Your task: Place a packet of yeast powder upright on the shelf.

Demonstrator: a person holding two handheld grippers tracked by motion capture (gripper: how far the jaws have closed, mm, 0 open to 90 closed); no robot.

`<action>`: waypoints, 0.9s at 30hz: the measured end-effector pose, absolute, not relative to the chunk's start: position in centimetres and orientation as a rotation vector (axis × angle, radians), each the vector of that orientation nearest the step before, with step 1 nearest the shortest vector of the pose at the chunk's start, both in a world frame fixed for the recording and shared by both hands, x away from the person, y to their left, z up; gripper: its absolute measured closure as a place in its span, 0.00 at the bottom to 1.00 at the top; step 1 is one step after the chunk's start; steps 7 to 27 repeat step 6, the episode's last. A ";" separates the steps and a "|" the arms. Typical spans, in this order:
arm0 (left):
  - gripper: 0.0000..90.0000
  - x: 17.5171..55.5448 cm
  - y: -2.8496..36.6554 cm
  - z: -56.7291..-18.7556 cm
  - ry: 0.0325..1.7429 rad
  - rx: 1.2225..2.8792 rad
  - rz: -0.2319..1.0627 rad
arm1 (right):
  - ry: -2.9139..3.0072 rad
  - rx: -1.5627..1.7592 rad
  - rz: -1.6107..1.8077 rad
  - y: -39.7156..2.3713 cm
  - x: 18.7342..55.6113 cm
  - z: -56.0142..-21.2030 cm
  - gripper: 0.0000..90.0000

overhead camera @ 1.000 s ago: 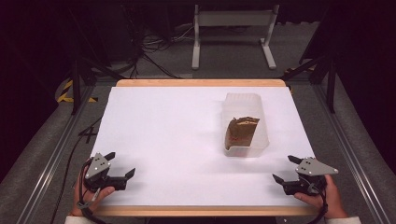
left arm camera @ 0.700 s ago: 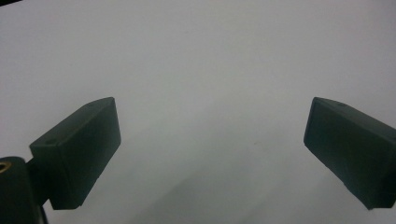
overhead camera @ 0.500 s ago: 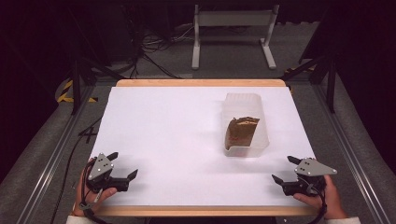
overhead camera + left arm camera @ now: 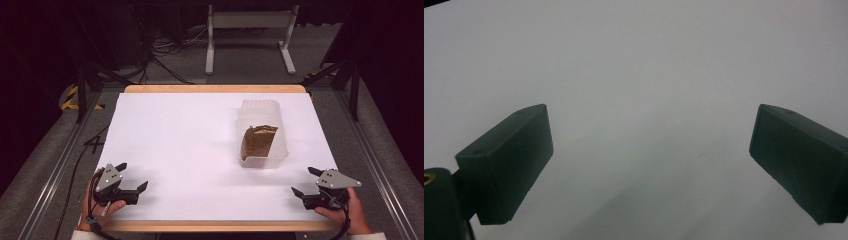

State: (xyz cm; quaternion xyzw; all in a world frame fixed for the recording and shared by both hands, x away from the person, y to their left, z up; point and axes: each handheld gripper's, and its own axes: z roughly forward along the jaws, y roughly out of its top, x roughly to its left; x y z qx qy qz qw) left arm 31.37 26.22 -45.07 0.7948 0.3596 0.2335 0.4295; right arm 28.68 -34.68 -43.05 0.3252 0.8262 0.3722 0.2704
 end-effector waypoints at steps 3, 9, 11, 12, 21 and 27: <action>0.05 31.4 26.3 -45.1 0.903 1.977 0.588 | 2.222 0.879 1.005 -34.7 28.7 -43.1 0.16; 0.05 31.5 26.3 -45.1 0.909 1.977 0.586 | 2.217 0.889 1.018 -34.8 28.7 -43.1 0.16; 0.05 31.5 26.3 -45.1 0.909 1.977 0.586 | 2.217 0.889 1.018 -34.8 28.7 -43.1 0.16; 0.05 31.5 26.3 -45.1 0.909 1.977 0.586 | 2.217 0.889 1.018 -34.8 28.7 -43.1 0.16; 0.05 31.5 26.3 -45.1 0.909 1.977 0.586 | 2.217 0.889 1.018 -34.8 28.7 -43.1 0.16; 0.05 31.5 26.3 -45.1 0.909 1.977 0.586 | 2.217 0.889 1.018 -34.8 28.7 -43.1 0.16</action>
